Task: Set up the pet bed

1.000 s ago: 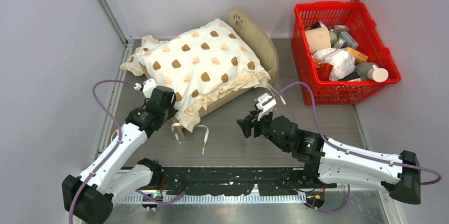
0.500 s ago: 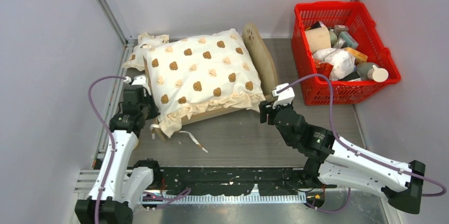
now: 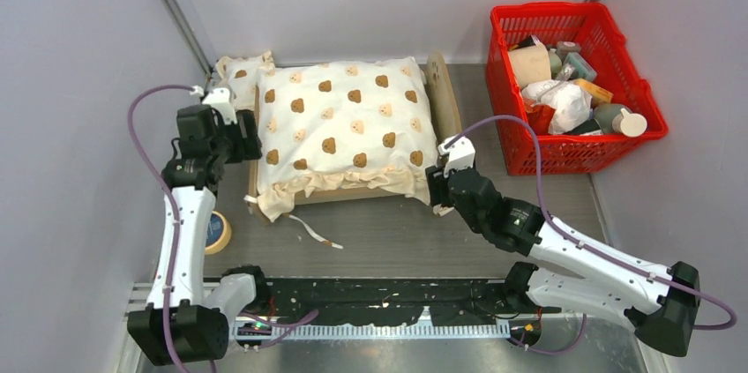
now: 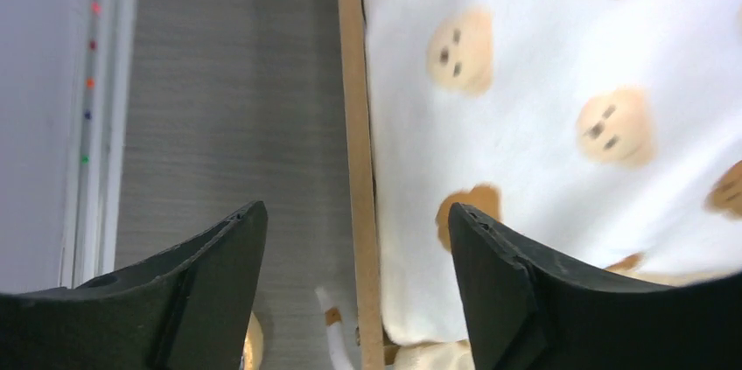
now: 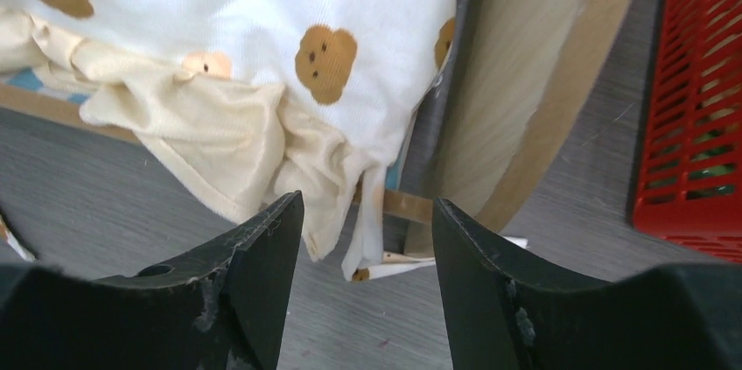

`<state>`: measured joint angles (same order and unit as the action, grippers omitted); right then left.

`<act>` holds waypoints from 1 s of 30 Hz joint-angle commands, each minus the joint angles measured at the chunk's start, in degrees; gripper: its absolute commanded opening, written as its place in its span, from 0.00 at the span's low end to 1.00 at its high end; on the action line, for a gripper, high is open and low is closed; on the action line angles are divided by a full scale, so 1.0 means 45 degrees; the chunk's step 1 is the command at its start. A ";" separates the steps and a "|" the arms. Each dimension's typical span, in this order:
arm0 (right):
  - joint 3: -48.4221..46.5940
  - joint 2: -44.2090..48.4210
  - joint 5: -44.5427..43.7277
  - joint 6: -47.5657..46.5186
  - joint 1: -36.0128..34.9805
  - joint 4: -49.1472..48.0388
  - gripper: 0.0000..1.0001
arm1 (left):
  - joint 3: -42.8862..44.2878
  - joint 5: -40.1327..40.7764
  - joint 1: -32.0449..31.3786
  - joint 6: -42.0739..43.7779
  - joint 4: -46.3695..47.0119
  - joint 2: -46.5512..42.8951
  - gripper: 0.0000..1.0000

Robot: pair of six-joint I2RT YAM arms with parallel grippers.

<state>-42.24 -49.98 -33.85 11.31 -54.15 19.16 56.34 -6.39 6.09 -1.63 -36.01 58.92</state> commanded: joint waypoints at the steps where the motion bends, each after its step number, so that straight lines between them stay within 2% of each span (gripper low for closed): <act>1: 0.0902 0.0287 0.1063 0.0798 0.0044 -0.0081 0.61 | 0.2622 0.1093 -0.0044 -0.1303 -0.0795 -0.0485 0.82; 3: 0.1404 0.0435 0.1544 0.1211 0.0042 -0.0332 0.60 | 0.3263 0.0997 -0.0089 -0.1557 -0.1732 -0.0503 0.82; 5: 0.1909 0.0372 0.1462 0.1695 0.0041 -0.0583 0.58 | 0.3016 0.0038 -0.0415 -0.1845 -0.1601 -0.1050 0.81; 10: 0.2890 -0.0338 0.1080 0.2466 0.0022 -0.1916 0.55 | 0.1412 -0.0087 -0.3252 -0.2574 -0.0791 -0.2765 0.80; 14: 0.3224 -0.1201 0.0393 0.2477 0.0022 -0.2458 0.55 | -0.0010 -0.1003 -0.5071 -0.3701 -0.0213 -0.3590 0.77; 17: 0.3324 -0.1701 0.0343 0.2336 0.0022 -0.3235 0.54 | -0.1019 -0.0496 -0.6340 -0.3952 0.0056 -0.3957 0.76; 22: 0.2947 -0.1724 0.1551 0.2227 0.0007 -0.3384 0.38 | -0.1953 -0.0684 -0.7177 -0.4198 0.0581 -0.4256 0.73; 24: 0.2893 -0.1289 0.2205 0.2110 -0.0066 -0.3469 0.29 | -0.2300 -0.0444 -0.7647 -0.4311 0.0877 -0.4286 0.72; 27: 0.3244 -0.0484 0.2736 0.1886 -0.0096 -0.4723 0.09 | -0.2833 0.0093 -0.8442 -0.4476 0.1509 -0.4256 0.72; 30: 0.3003 0.0228 0.2702 0.2127 -0.0095 -0.4438 0.05 | -0.3166 0.0254 -0.9176 -0.4834 0.2221 -0.3967 0.71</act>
<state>-27.05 -53.21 -23.46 20.36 -54.26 3.68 43.40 -7.01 -31.75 -20.86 -33.63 40.38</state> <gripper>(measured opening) 0.075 0.714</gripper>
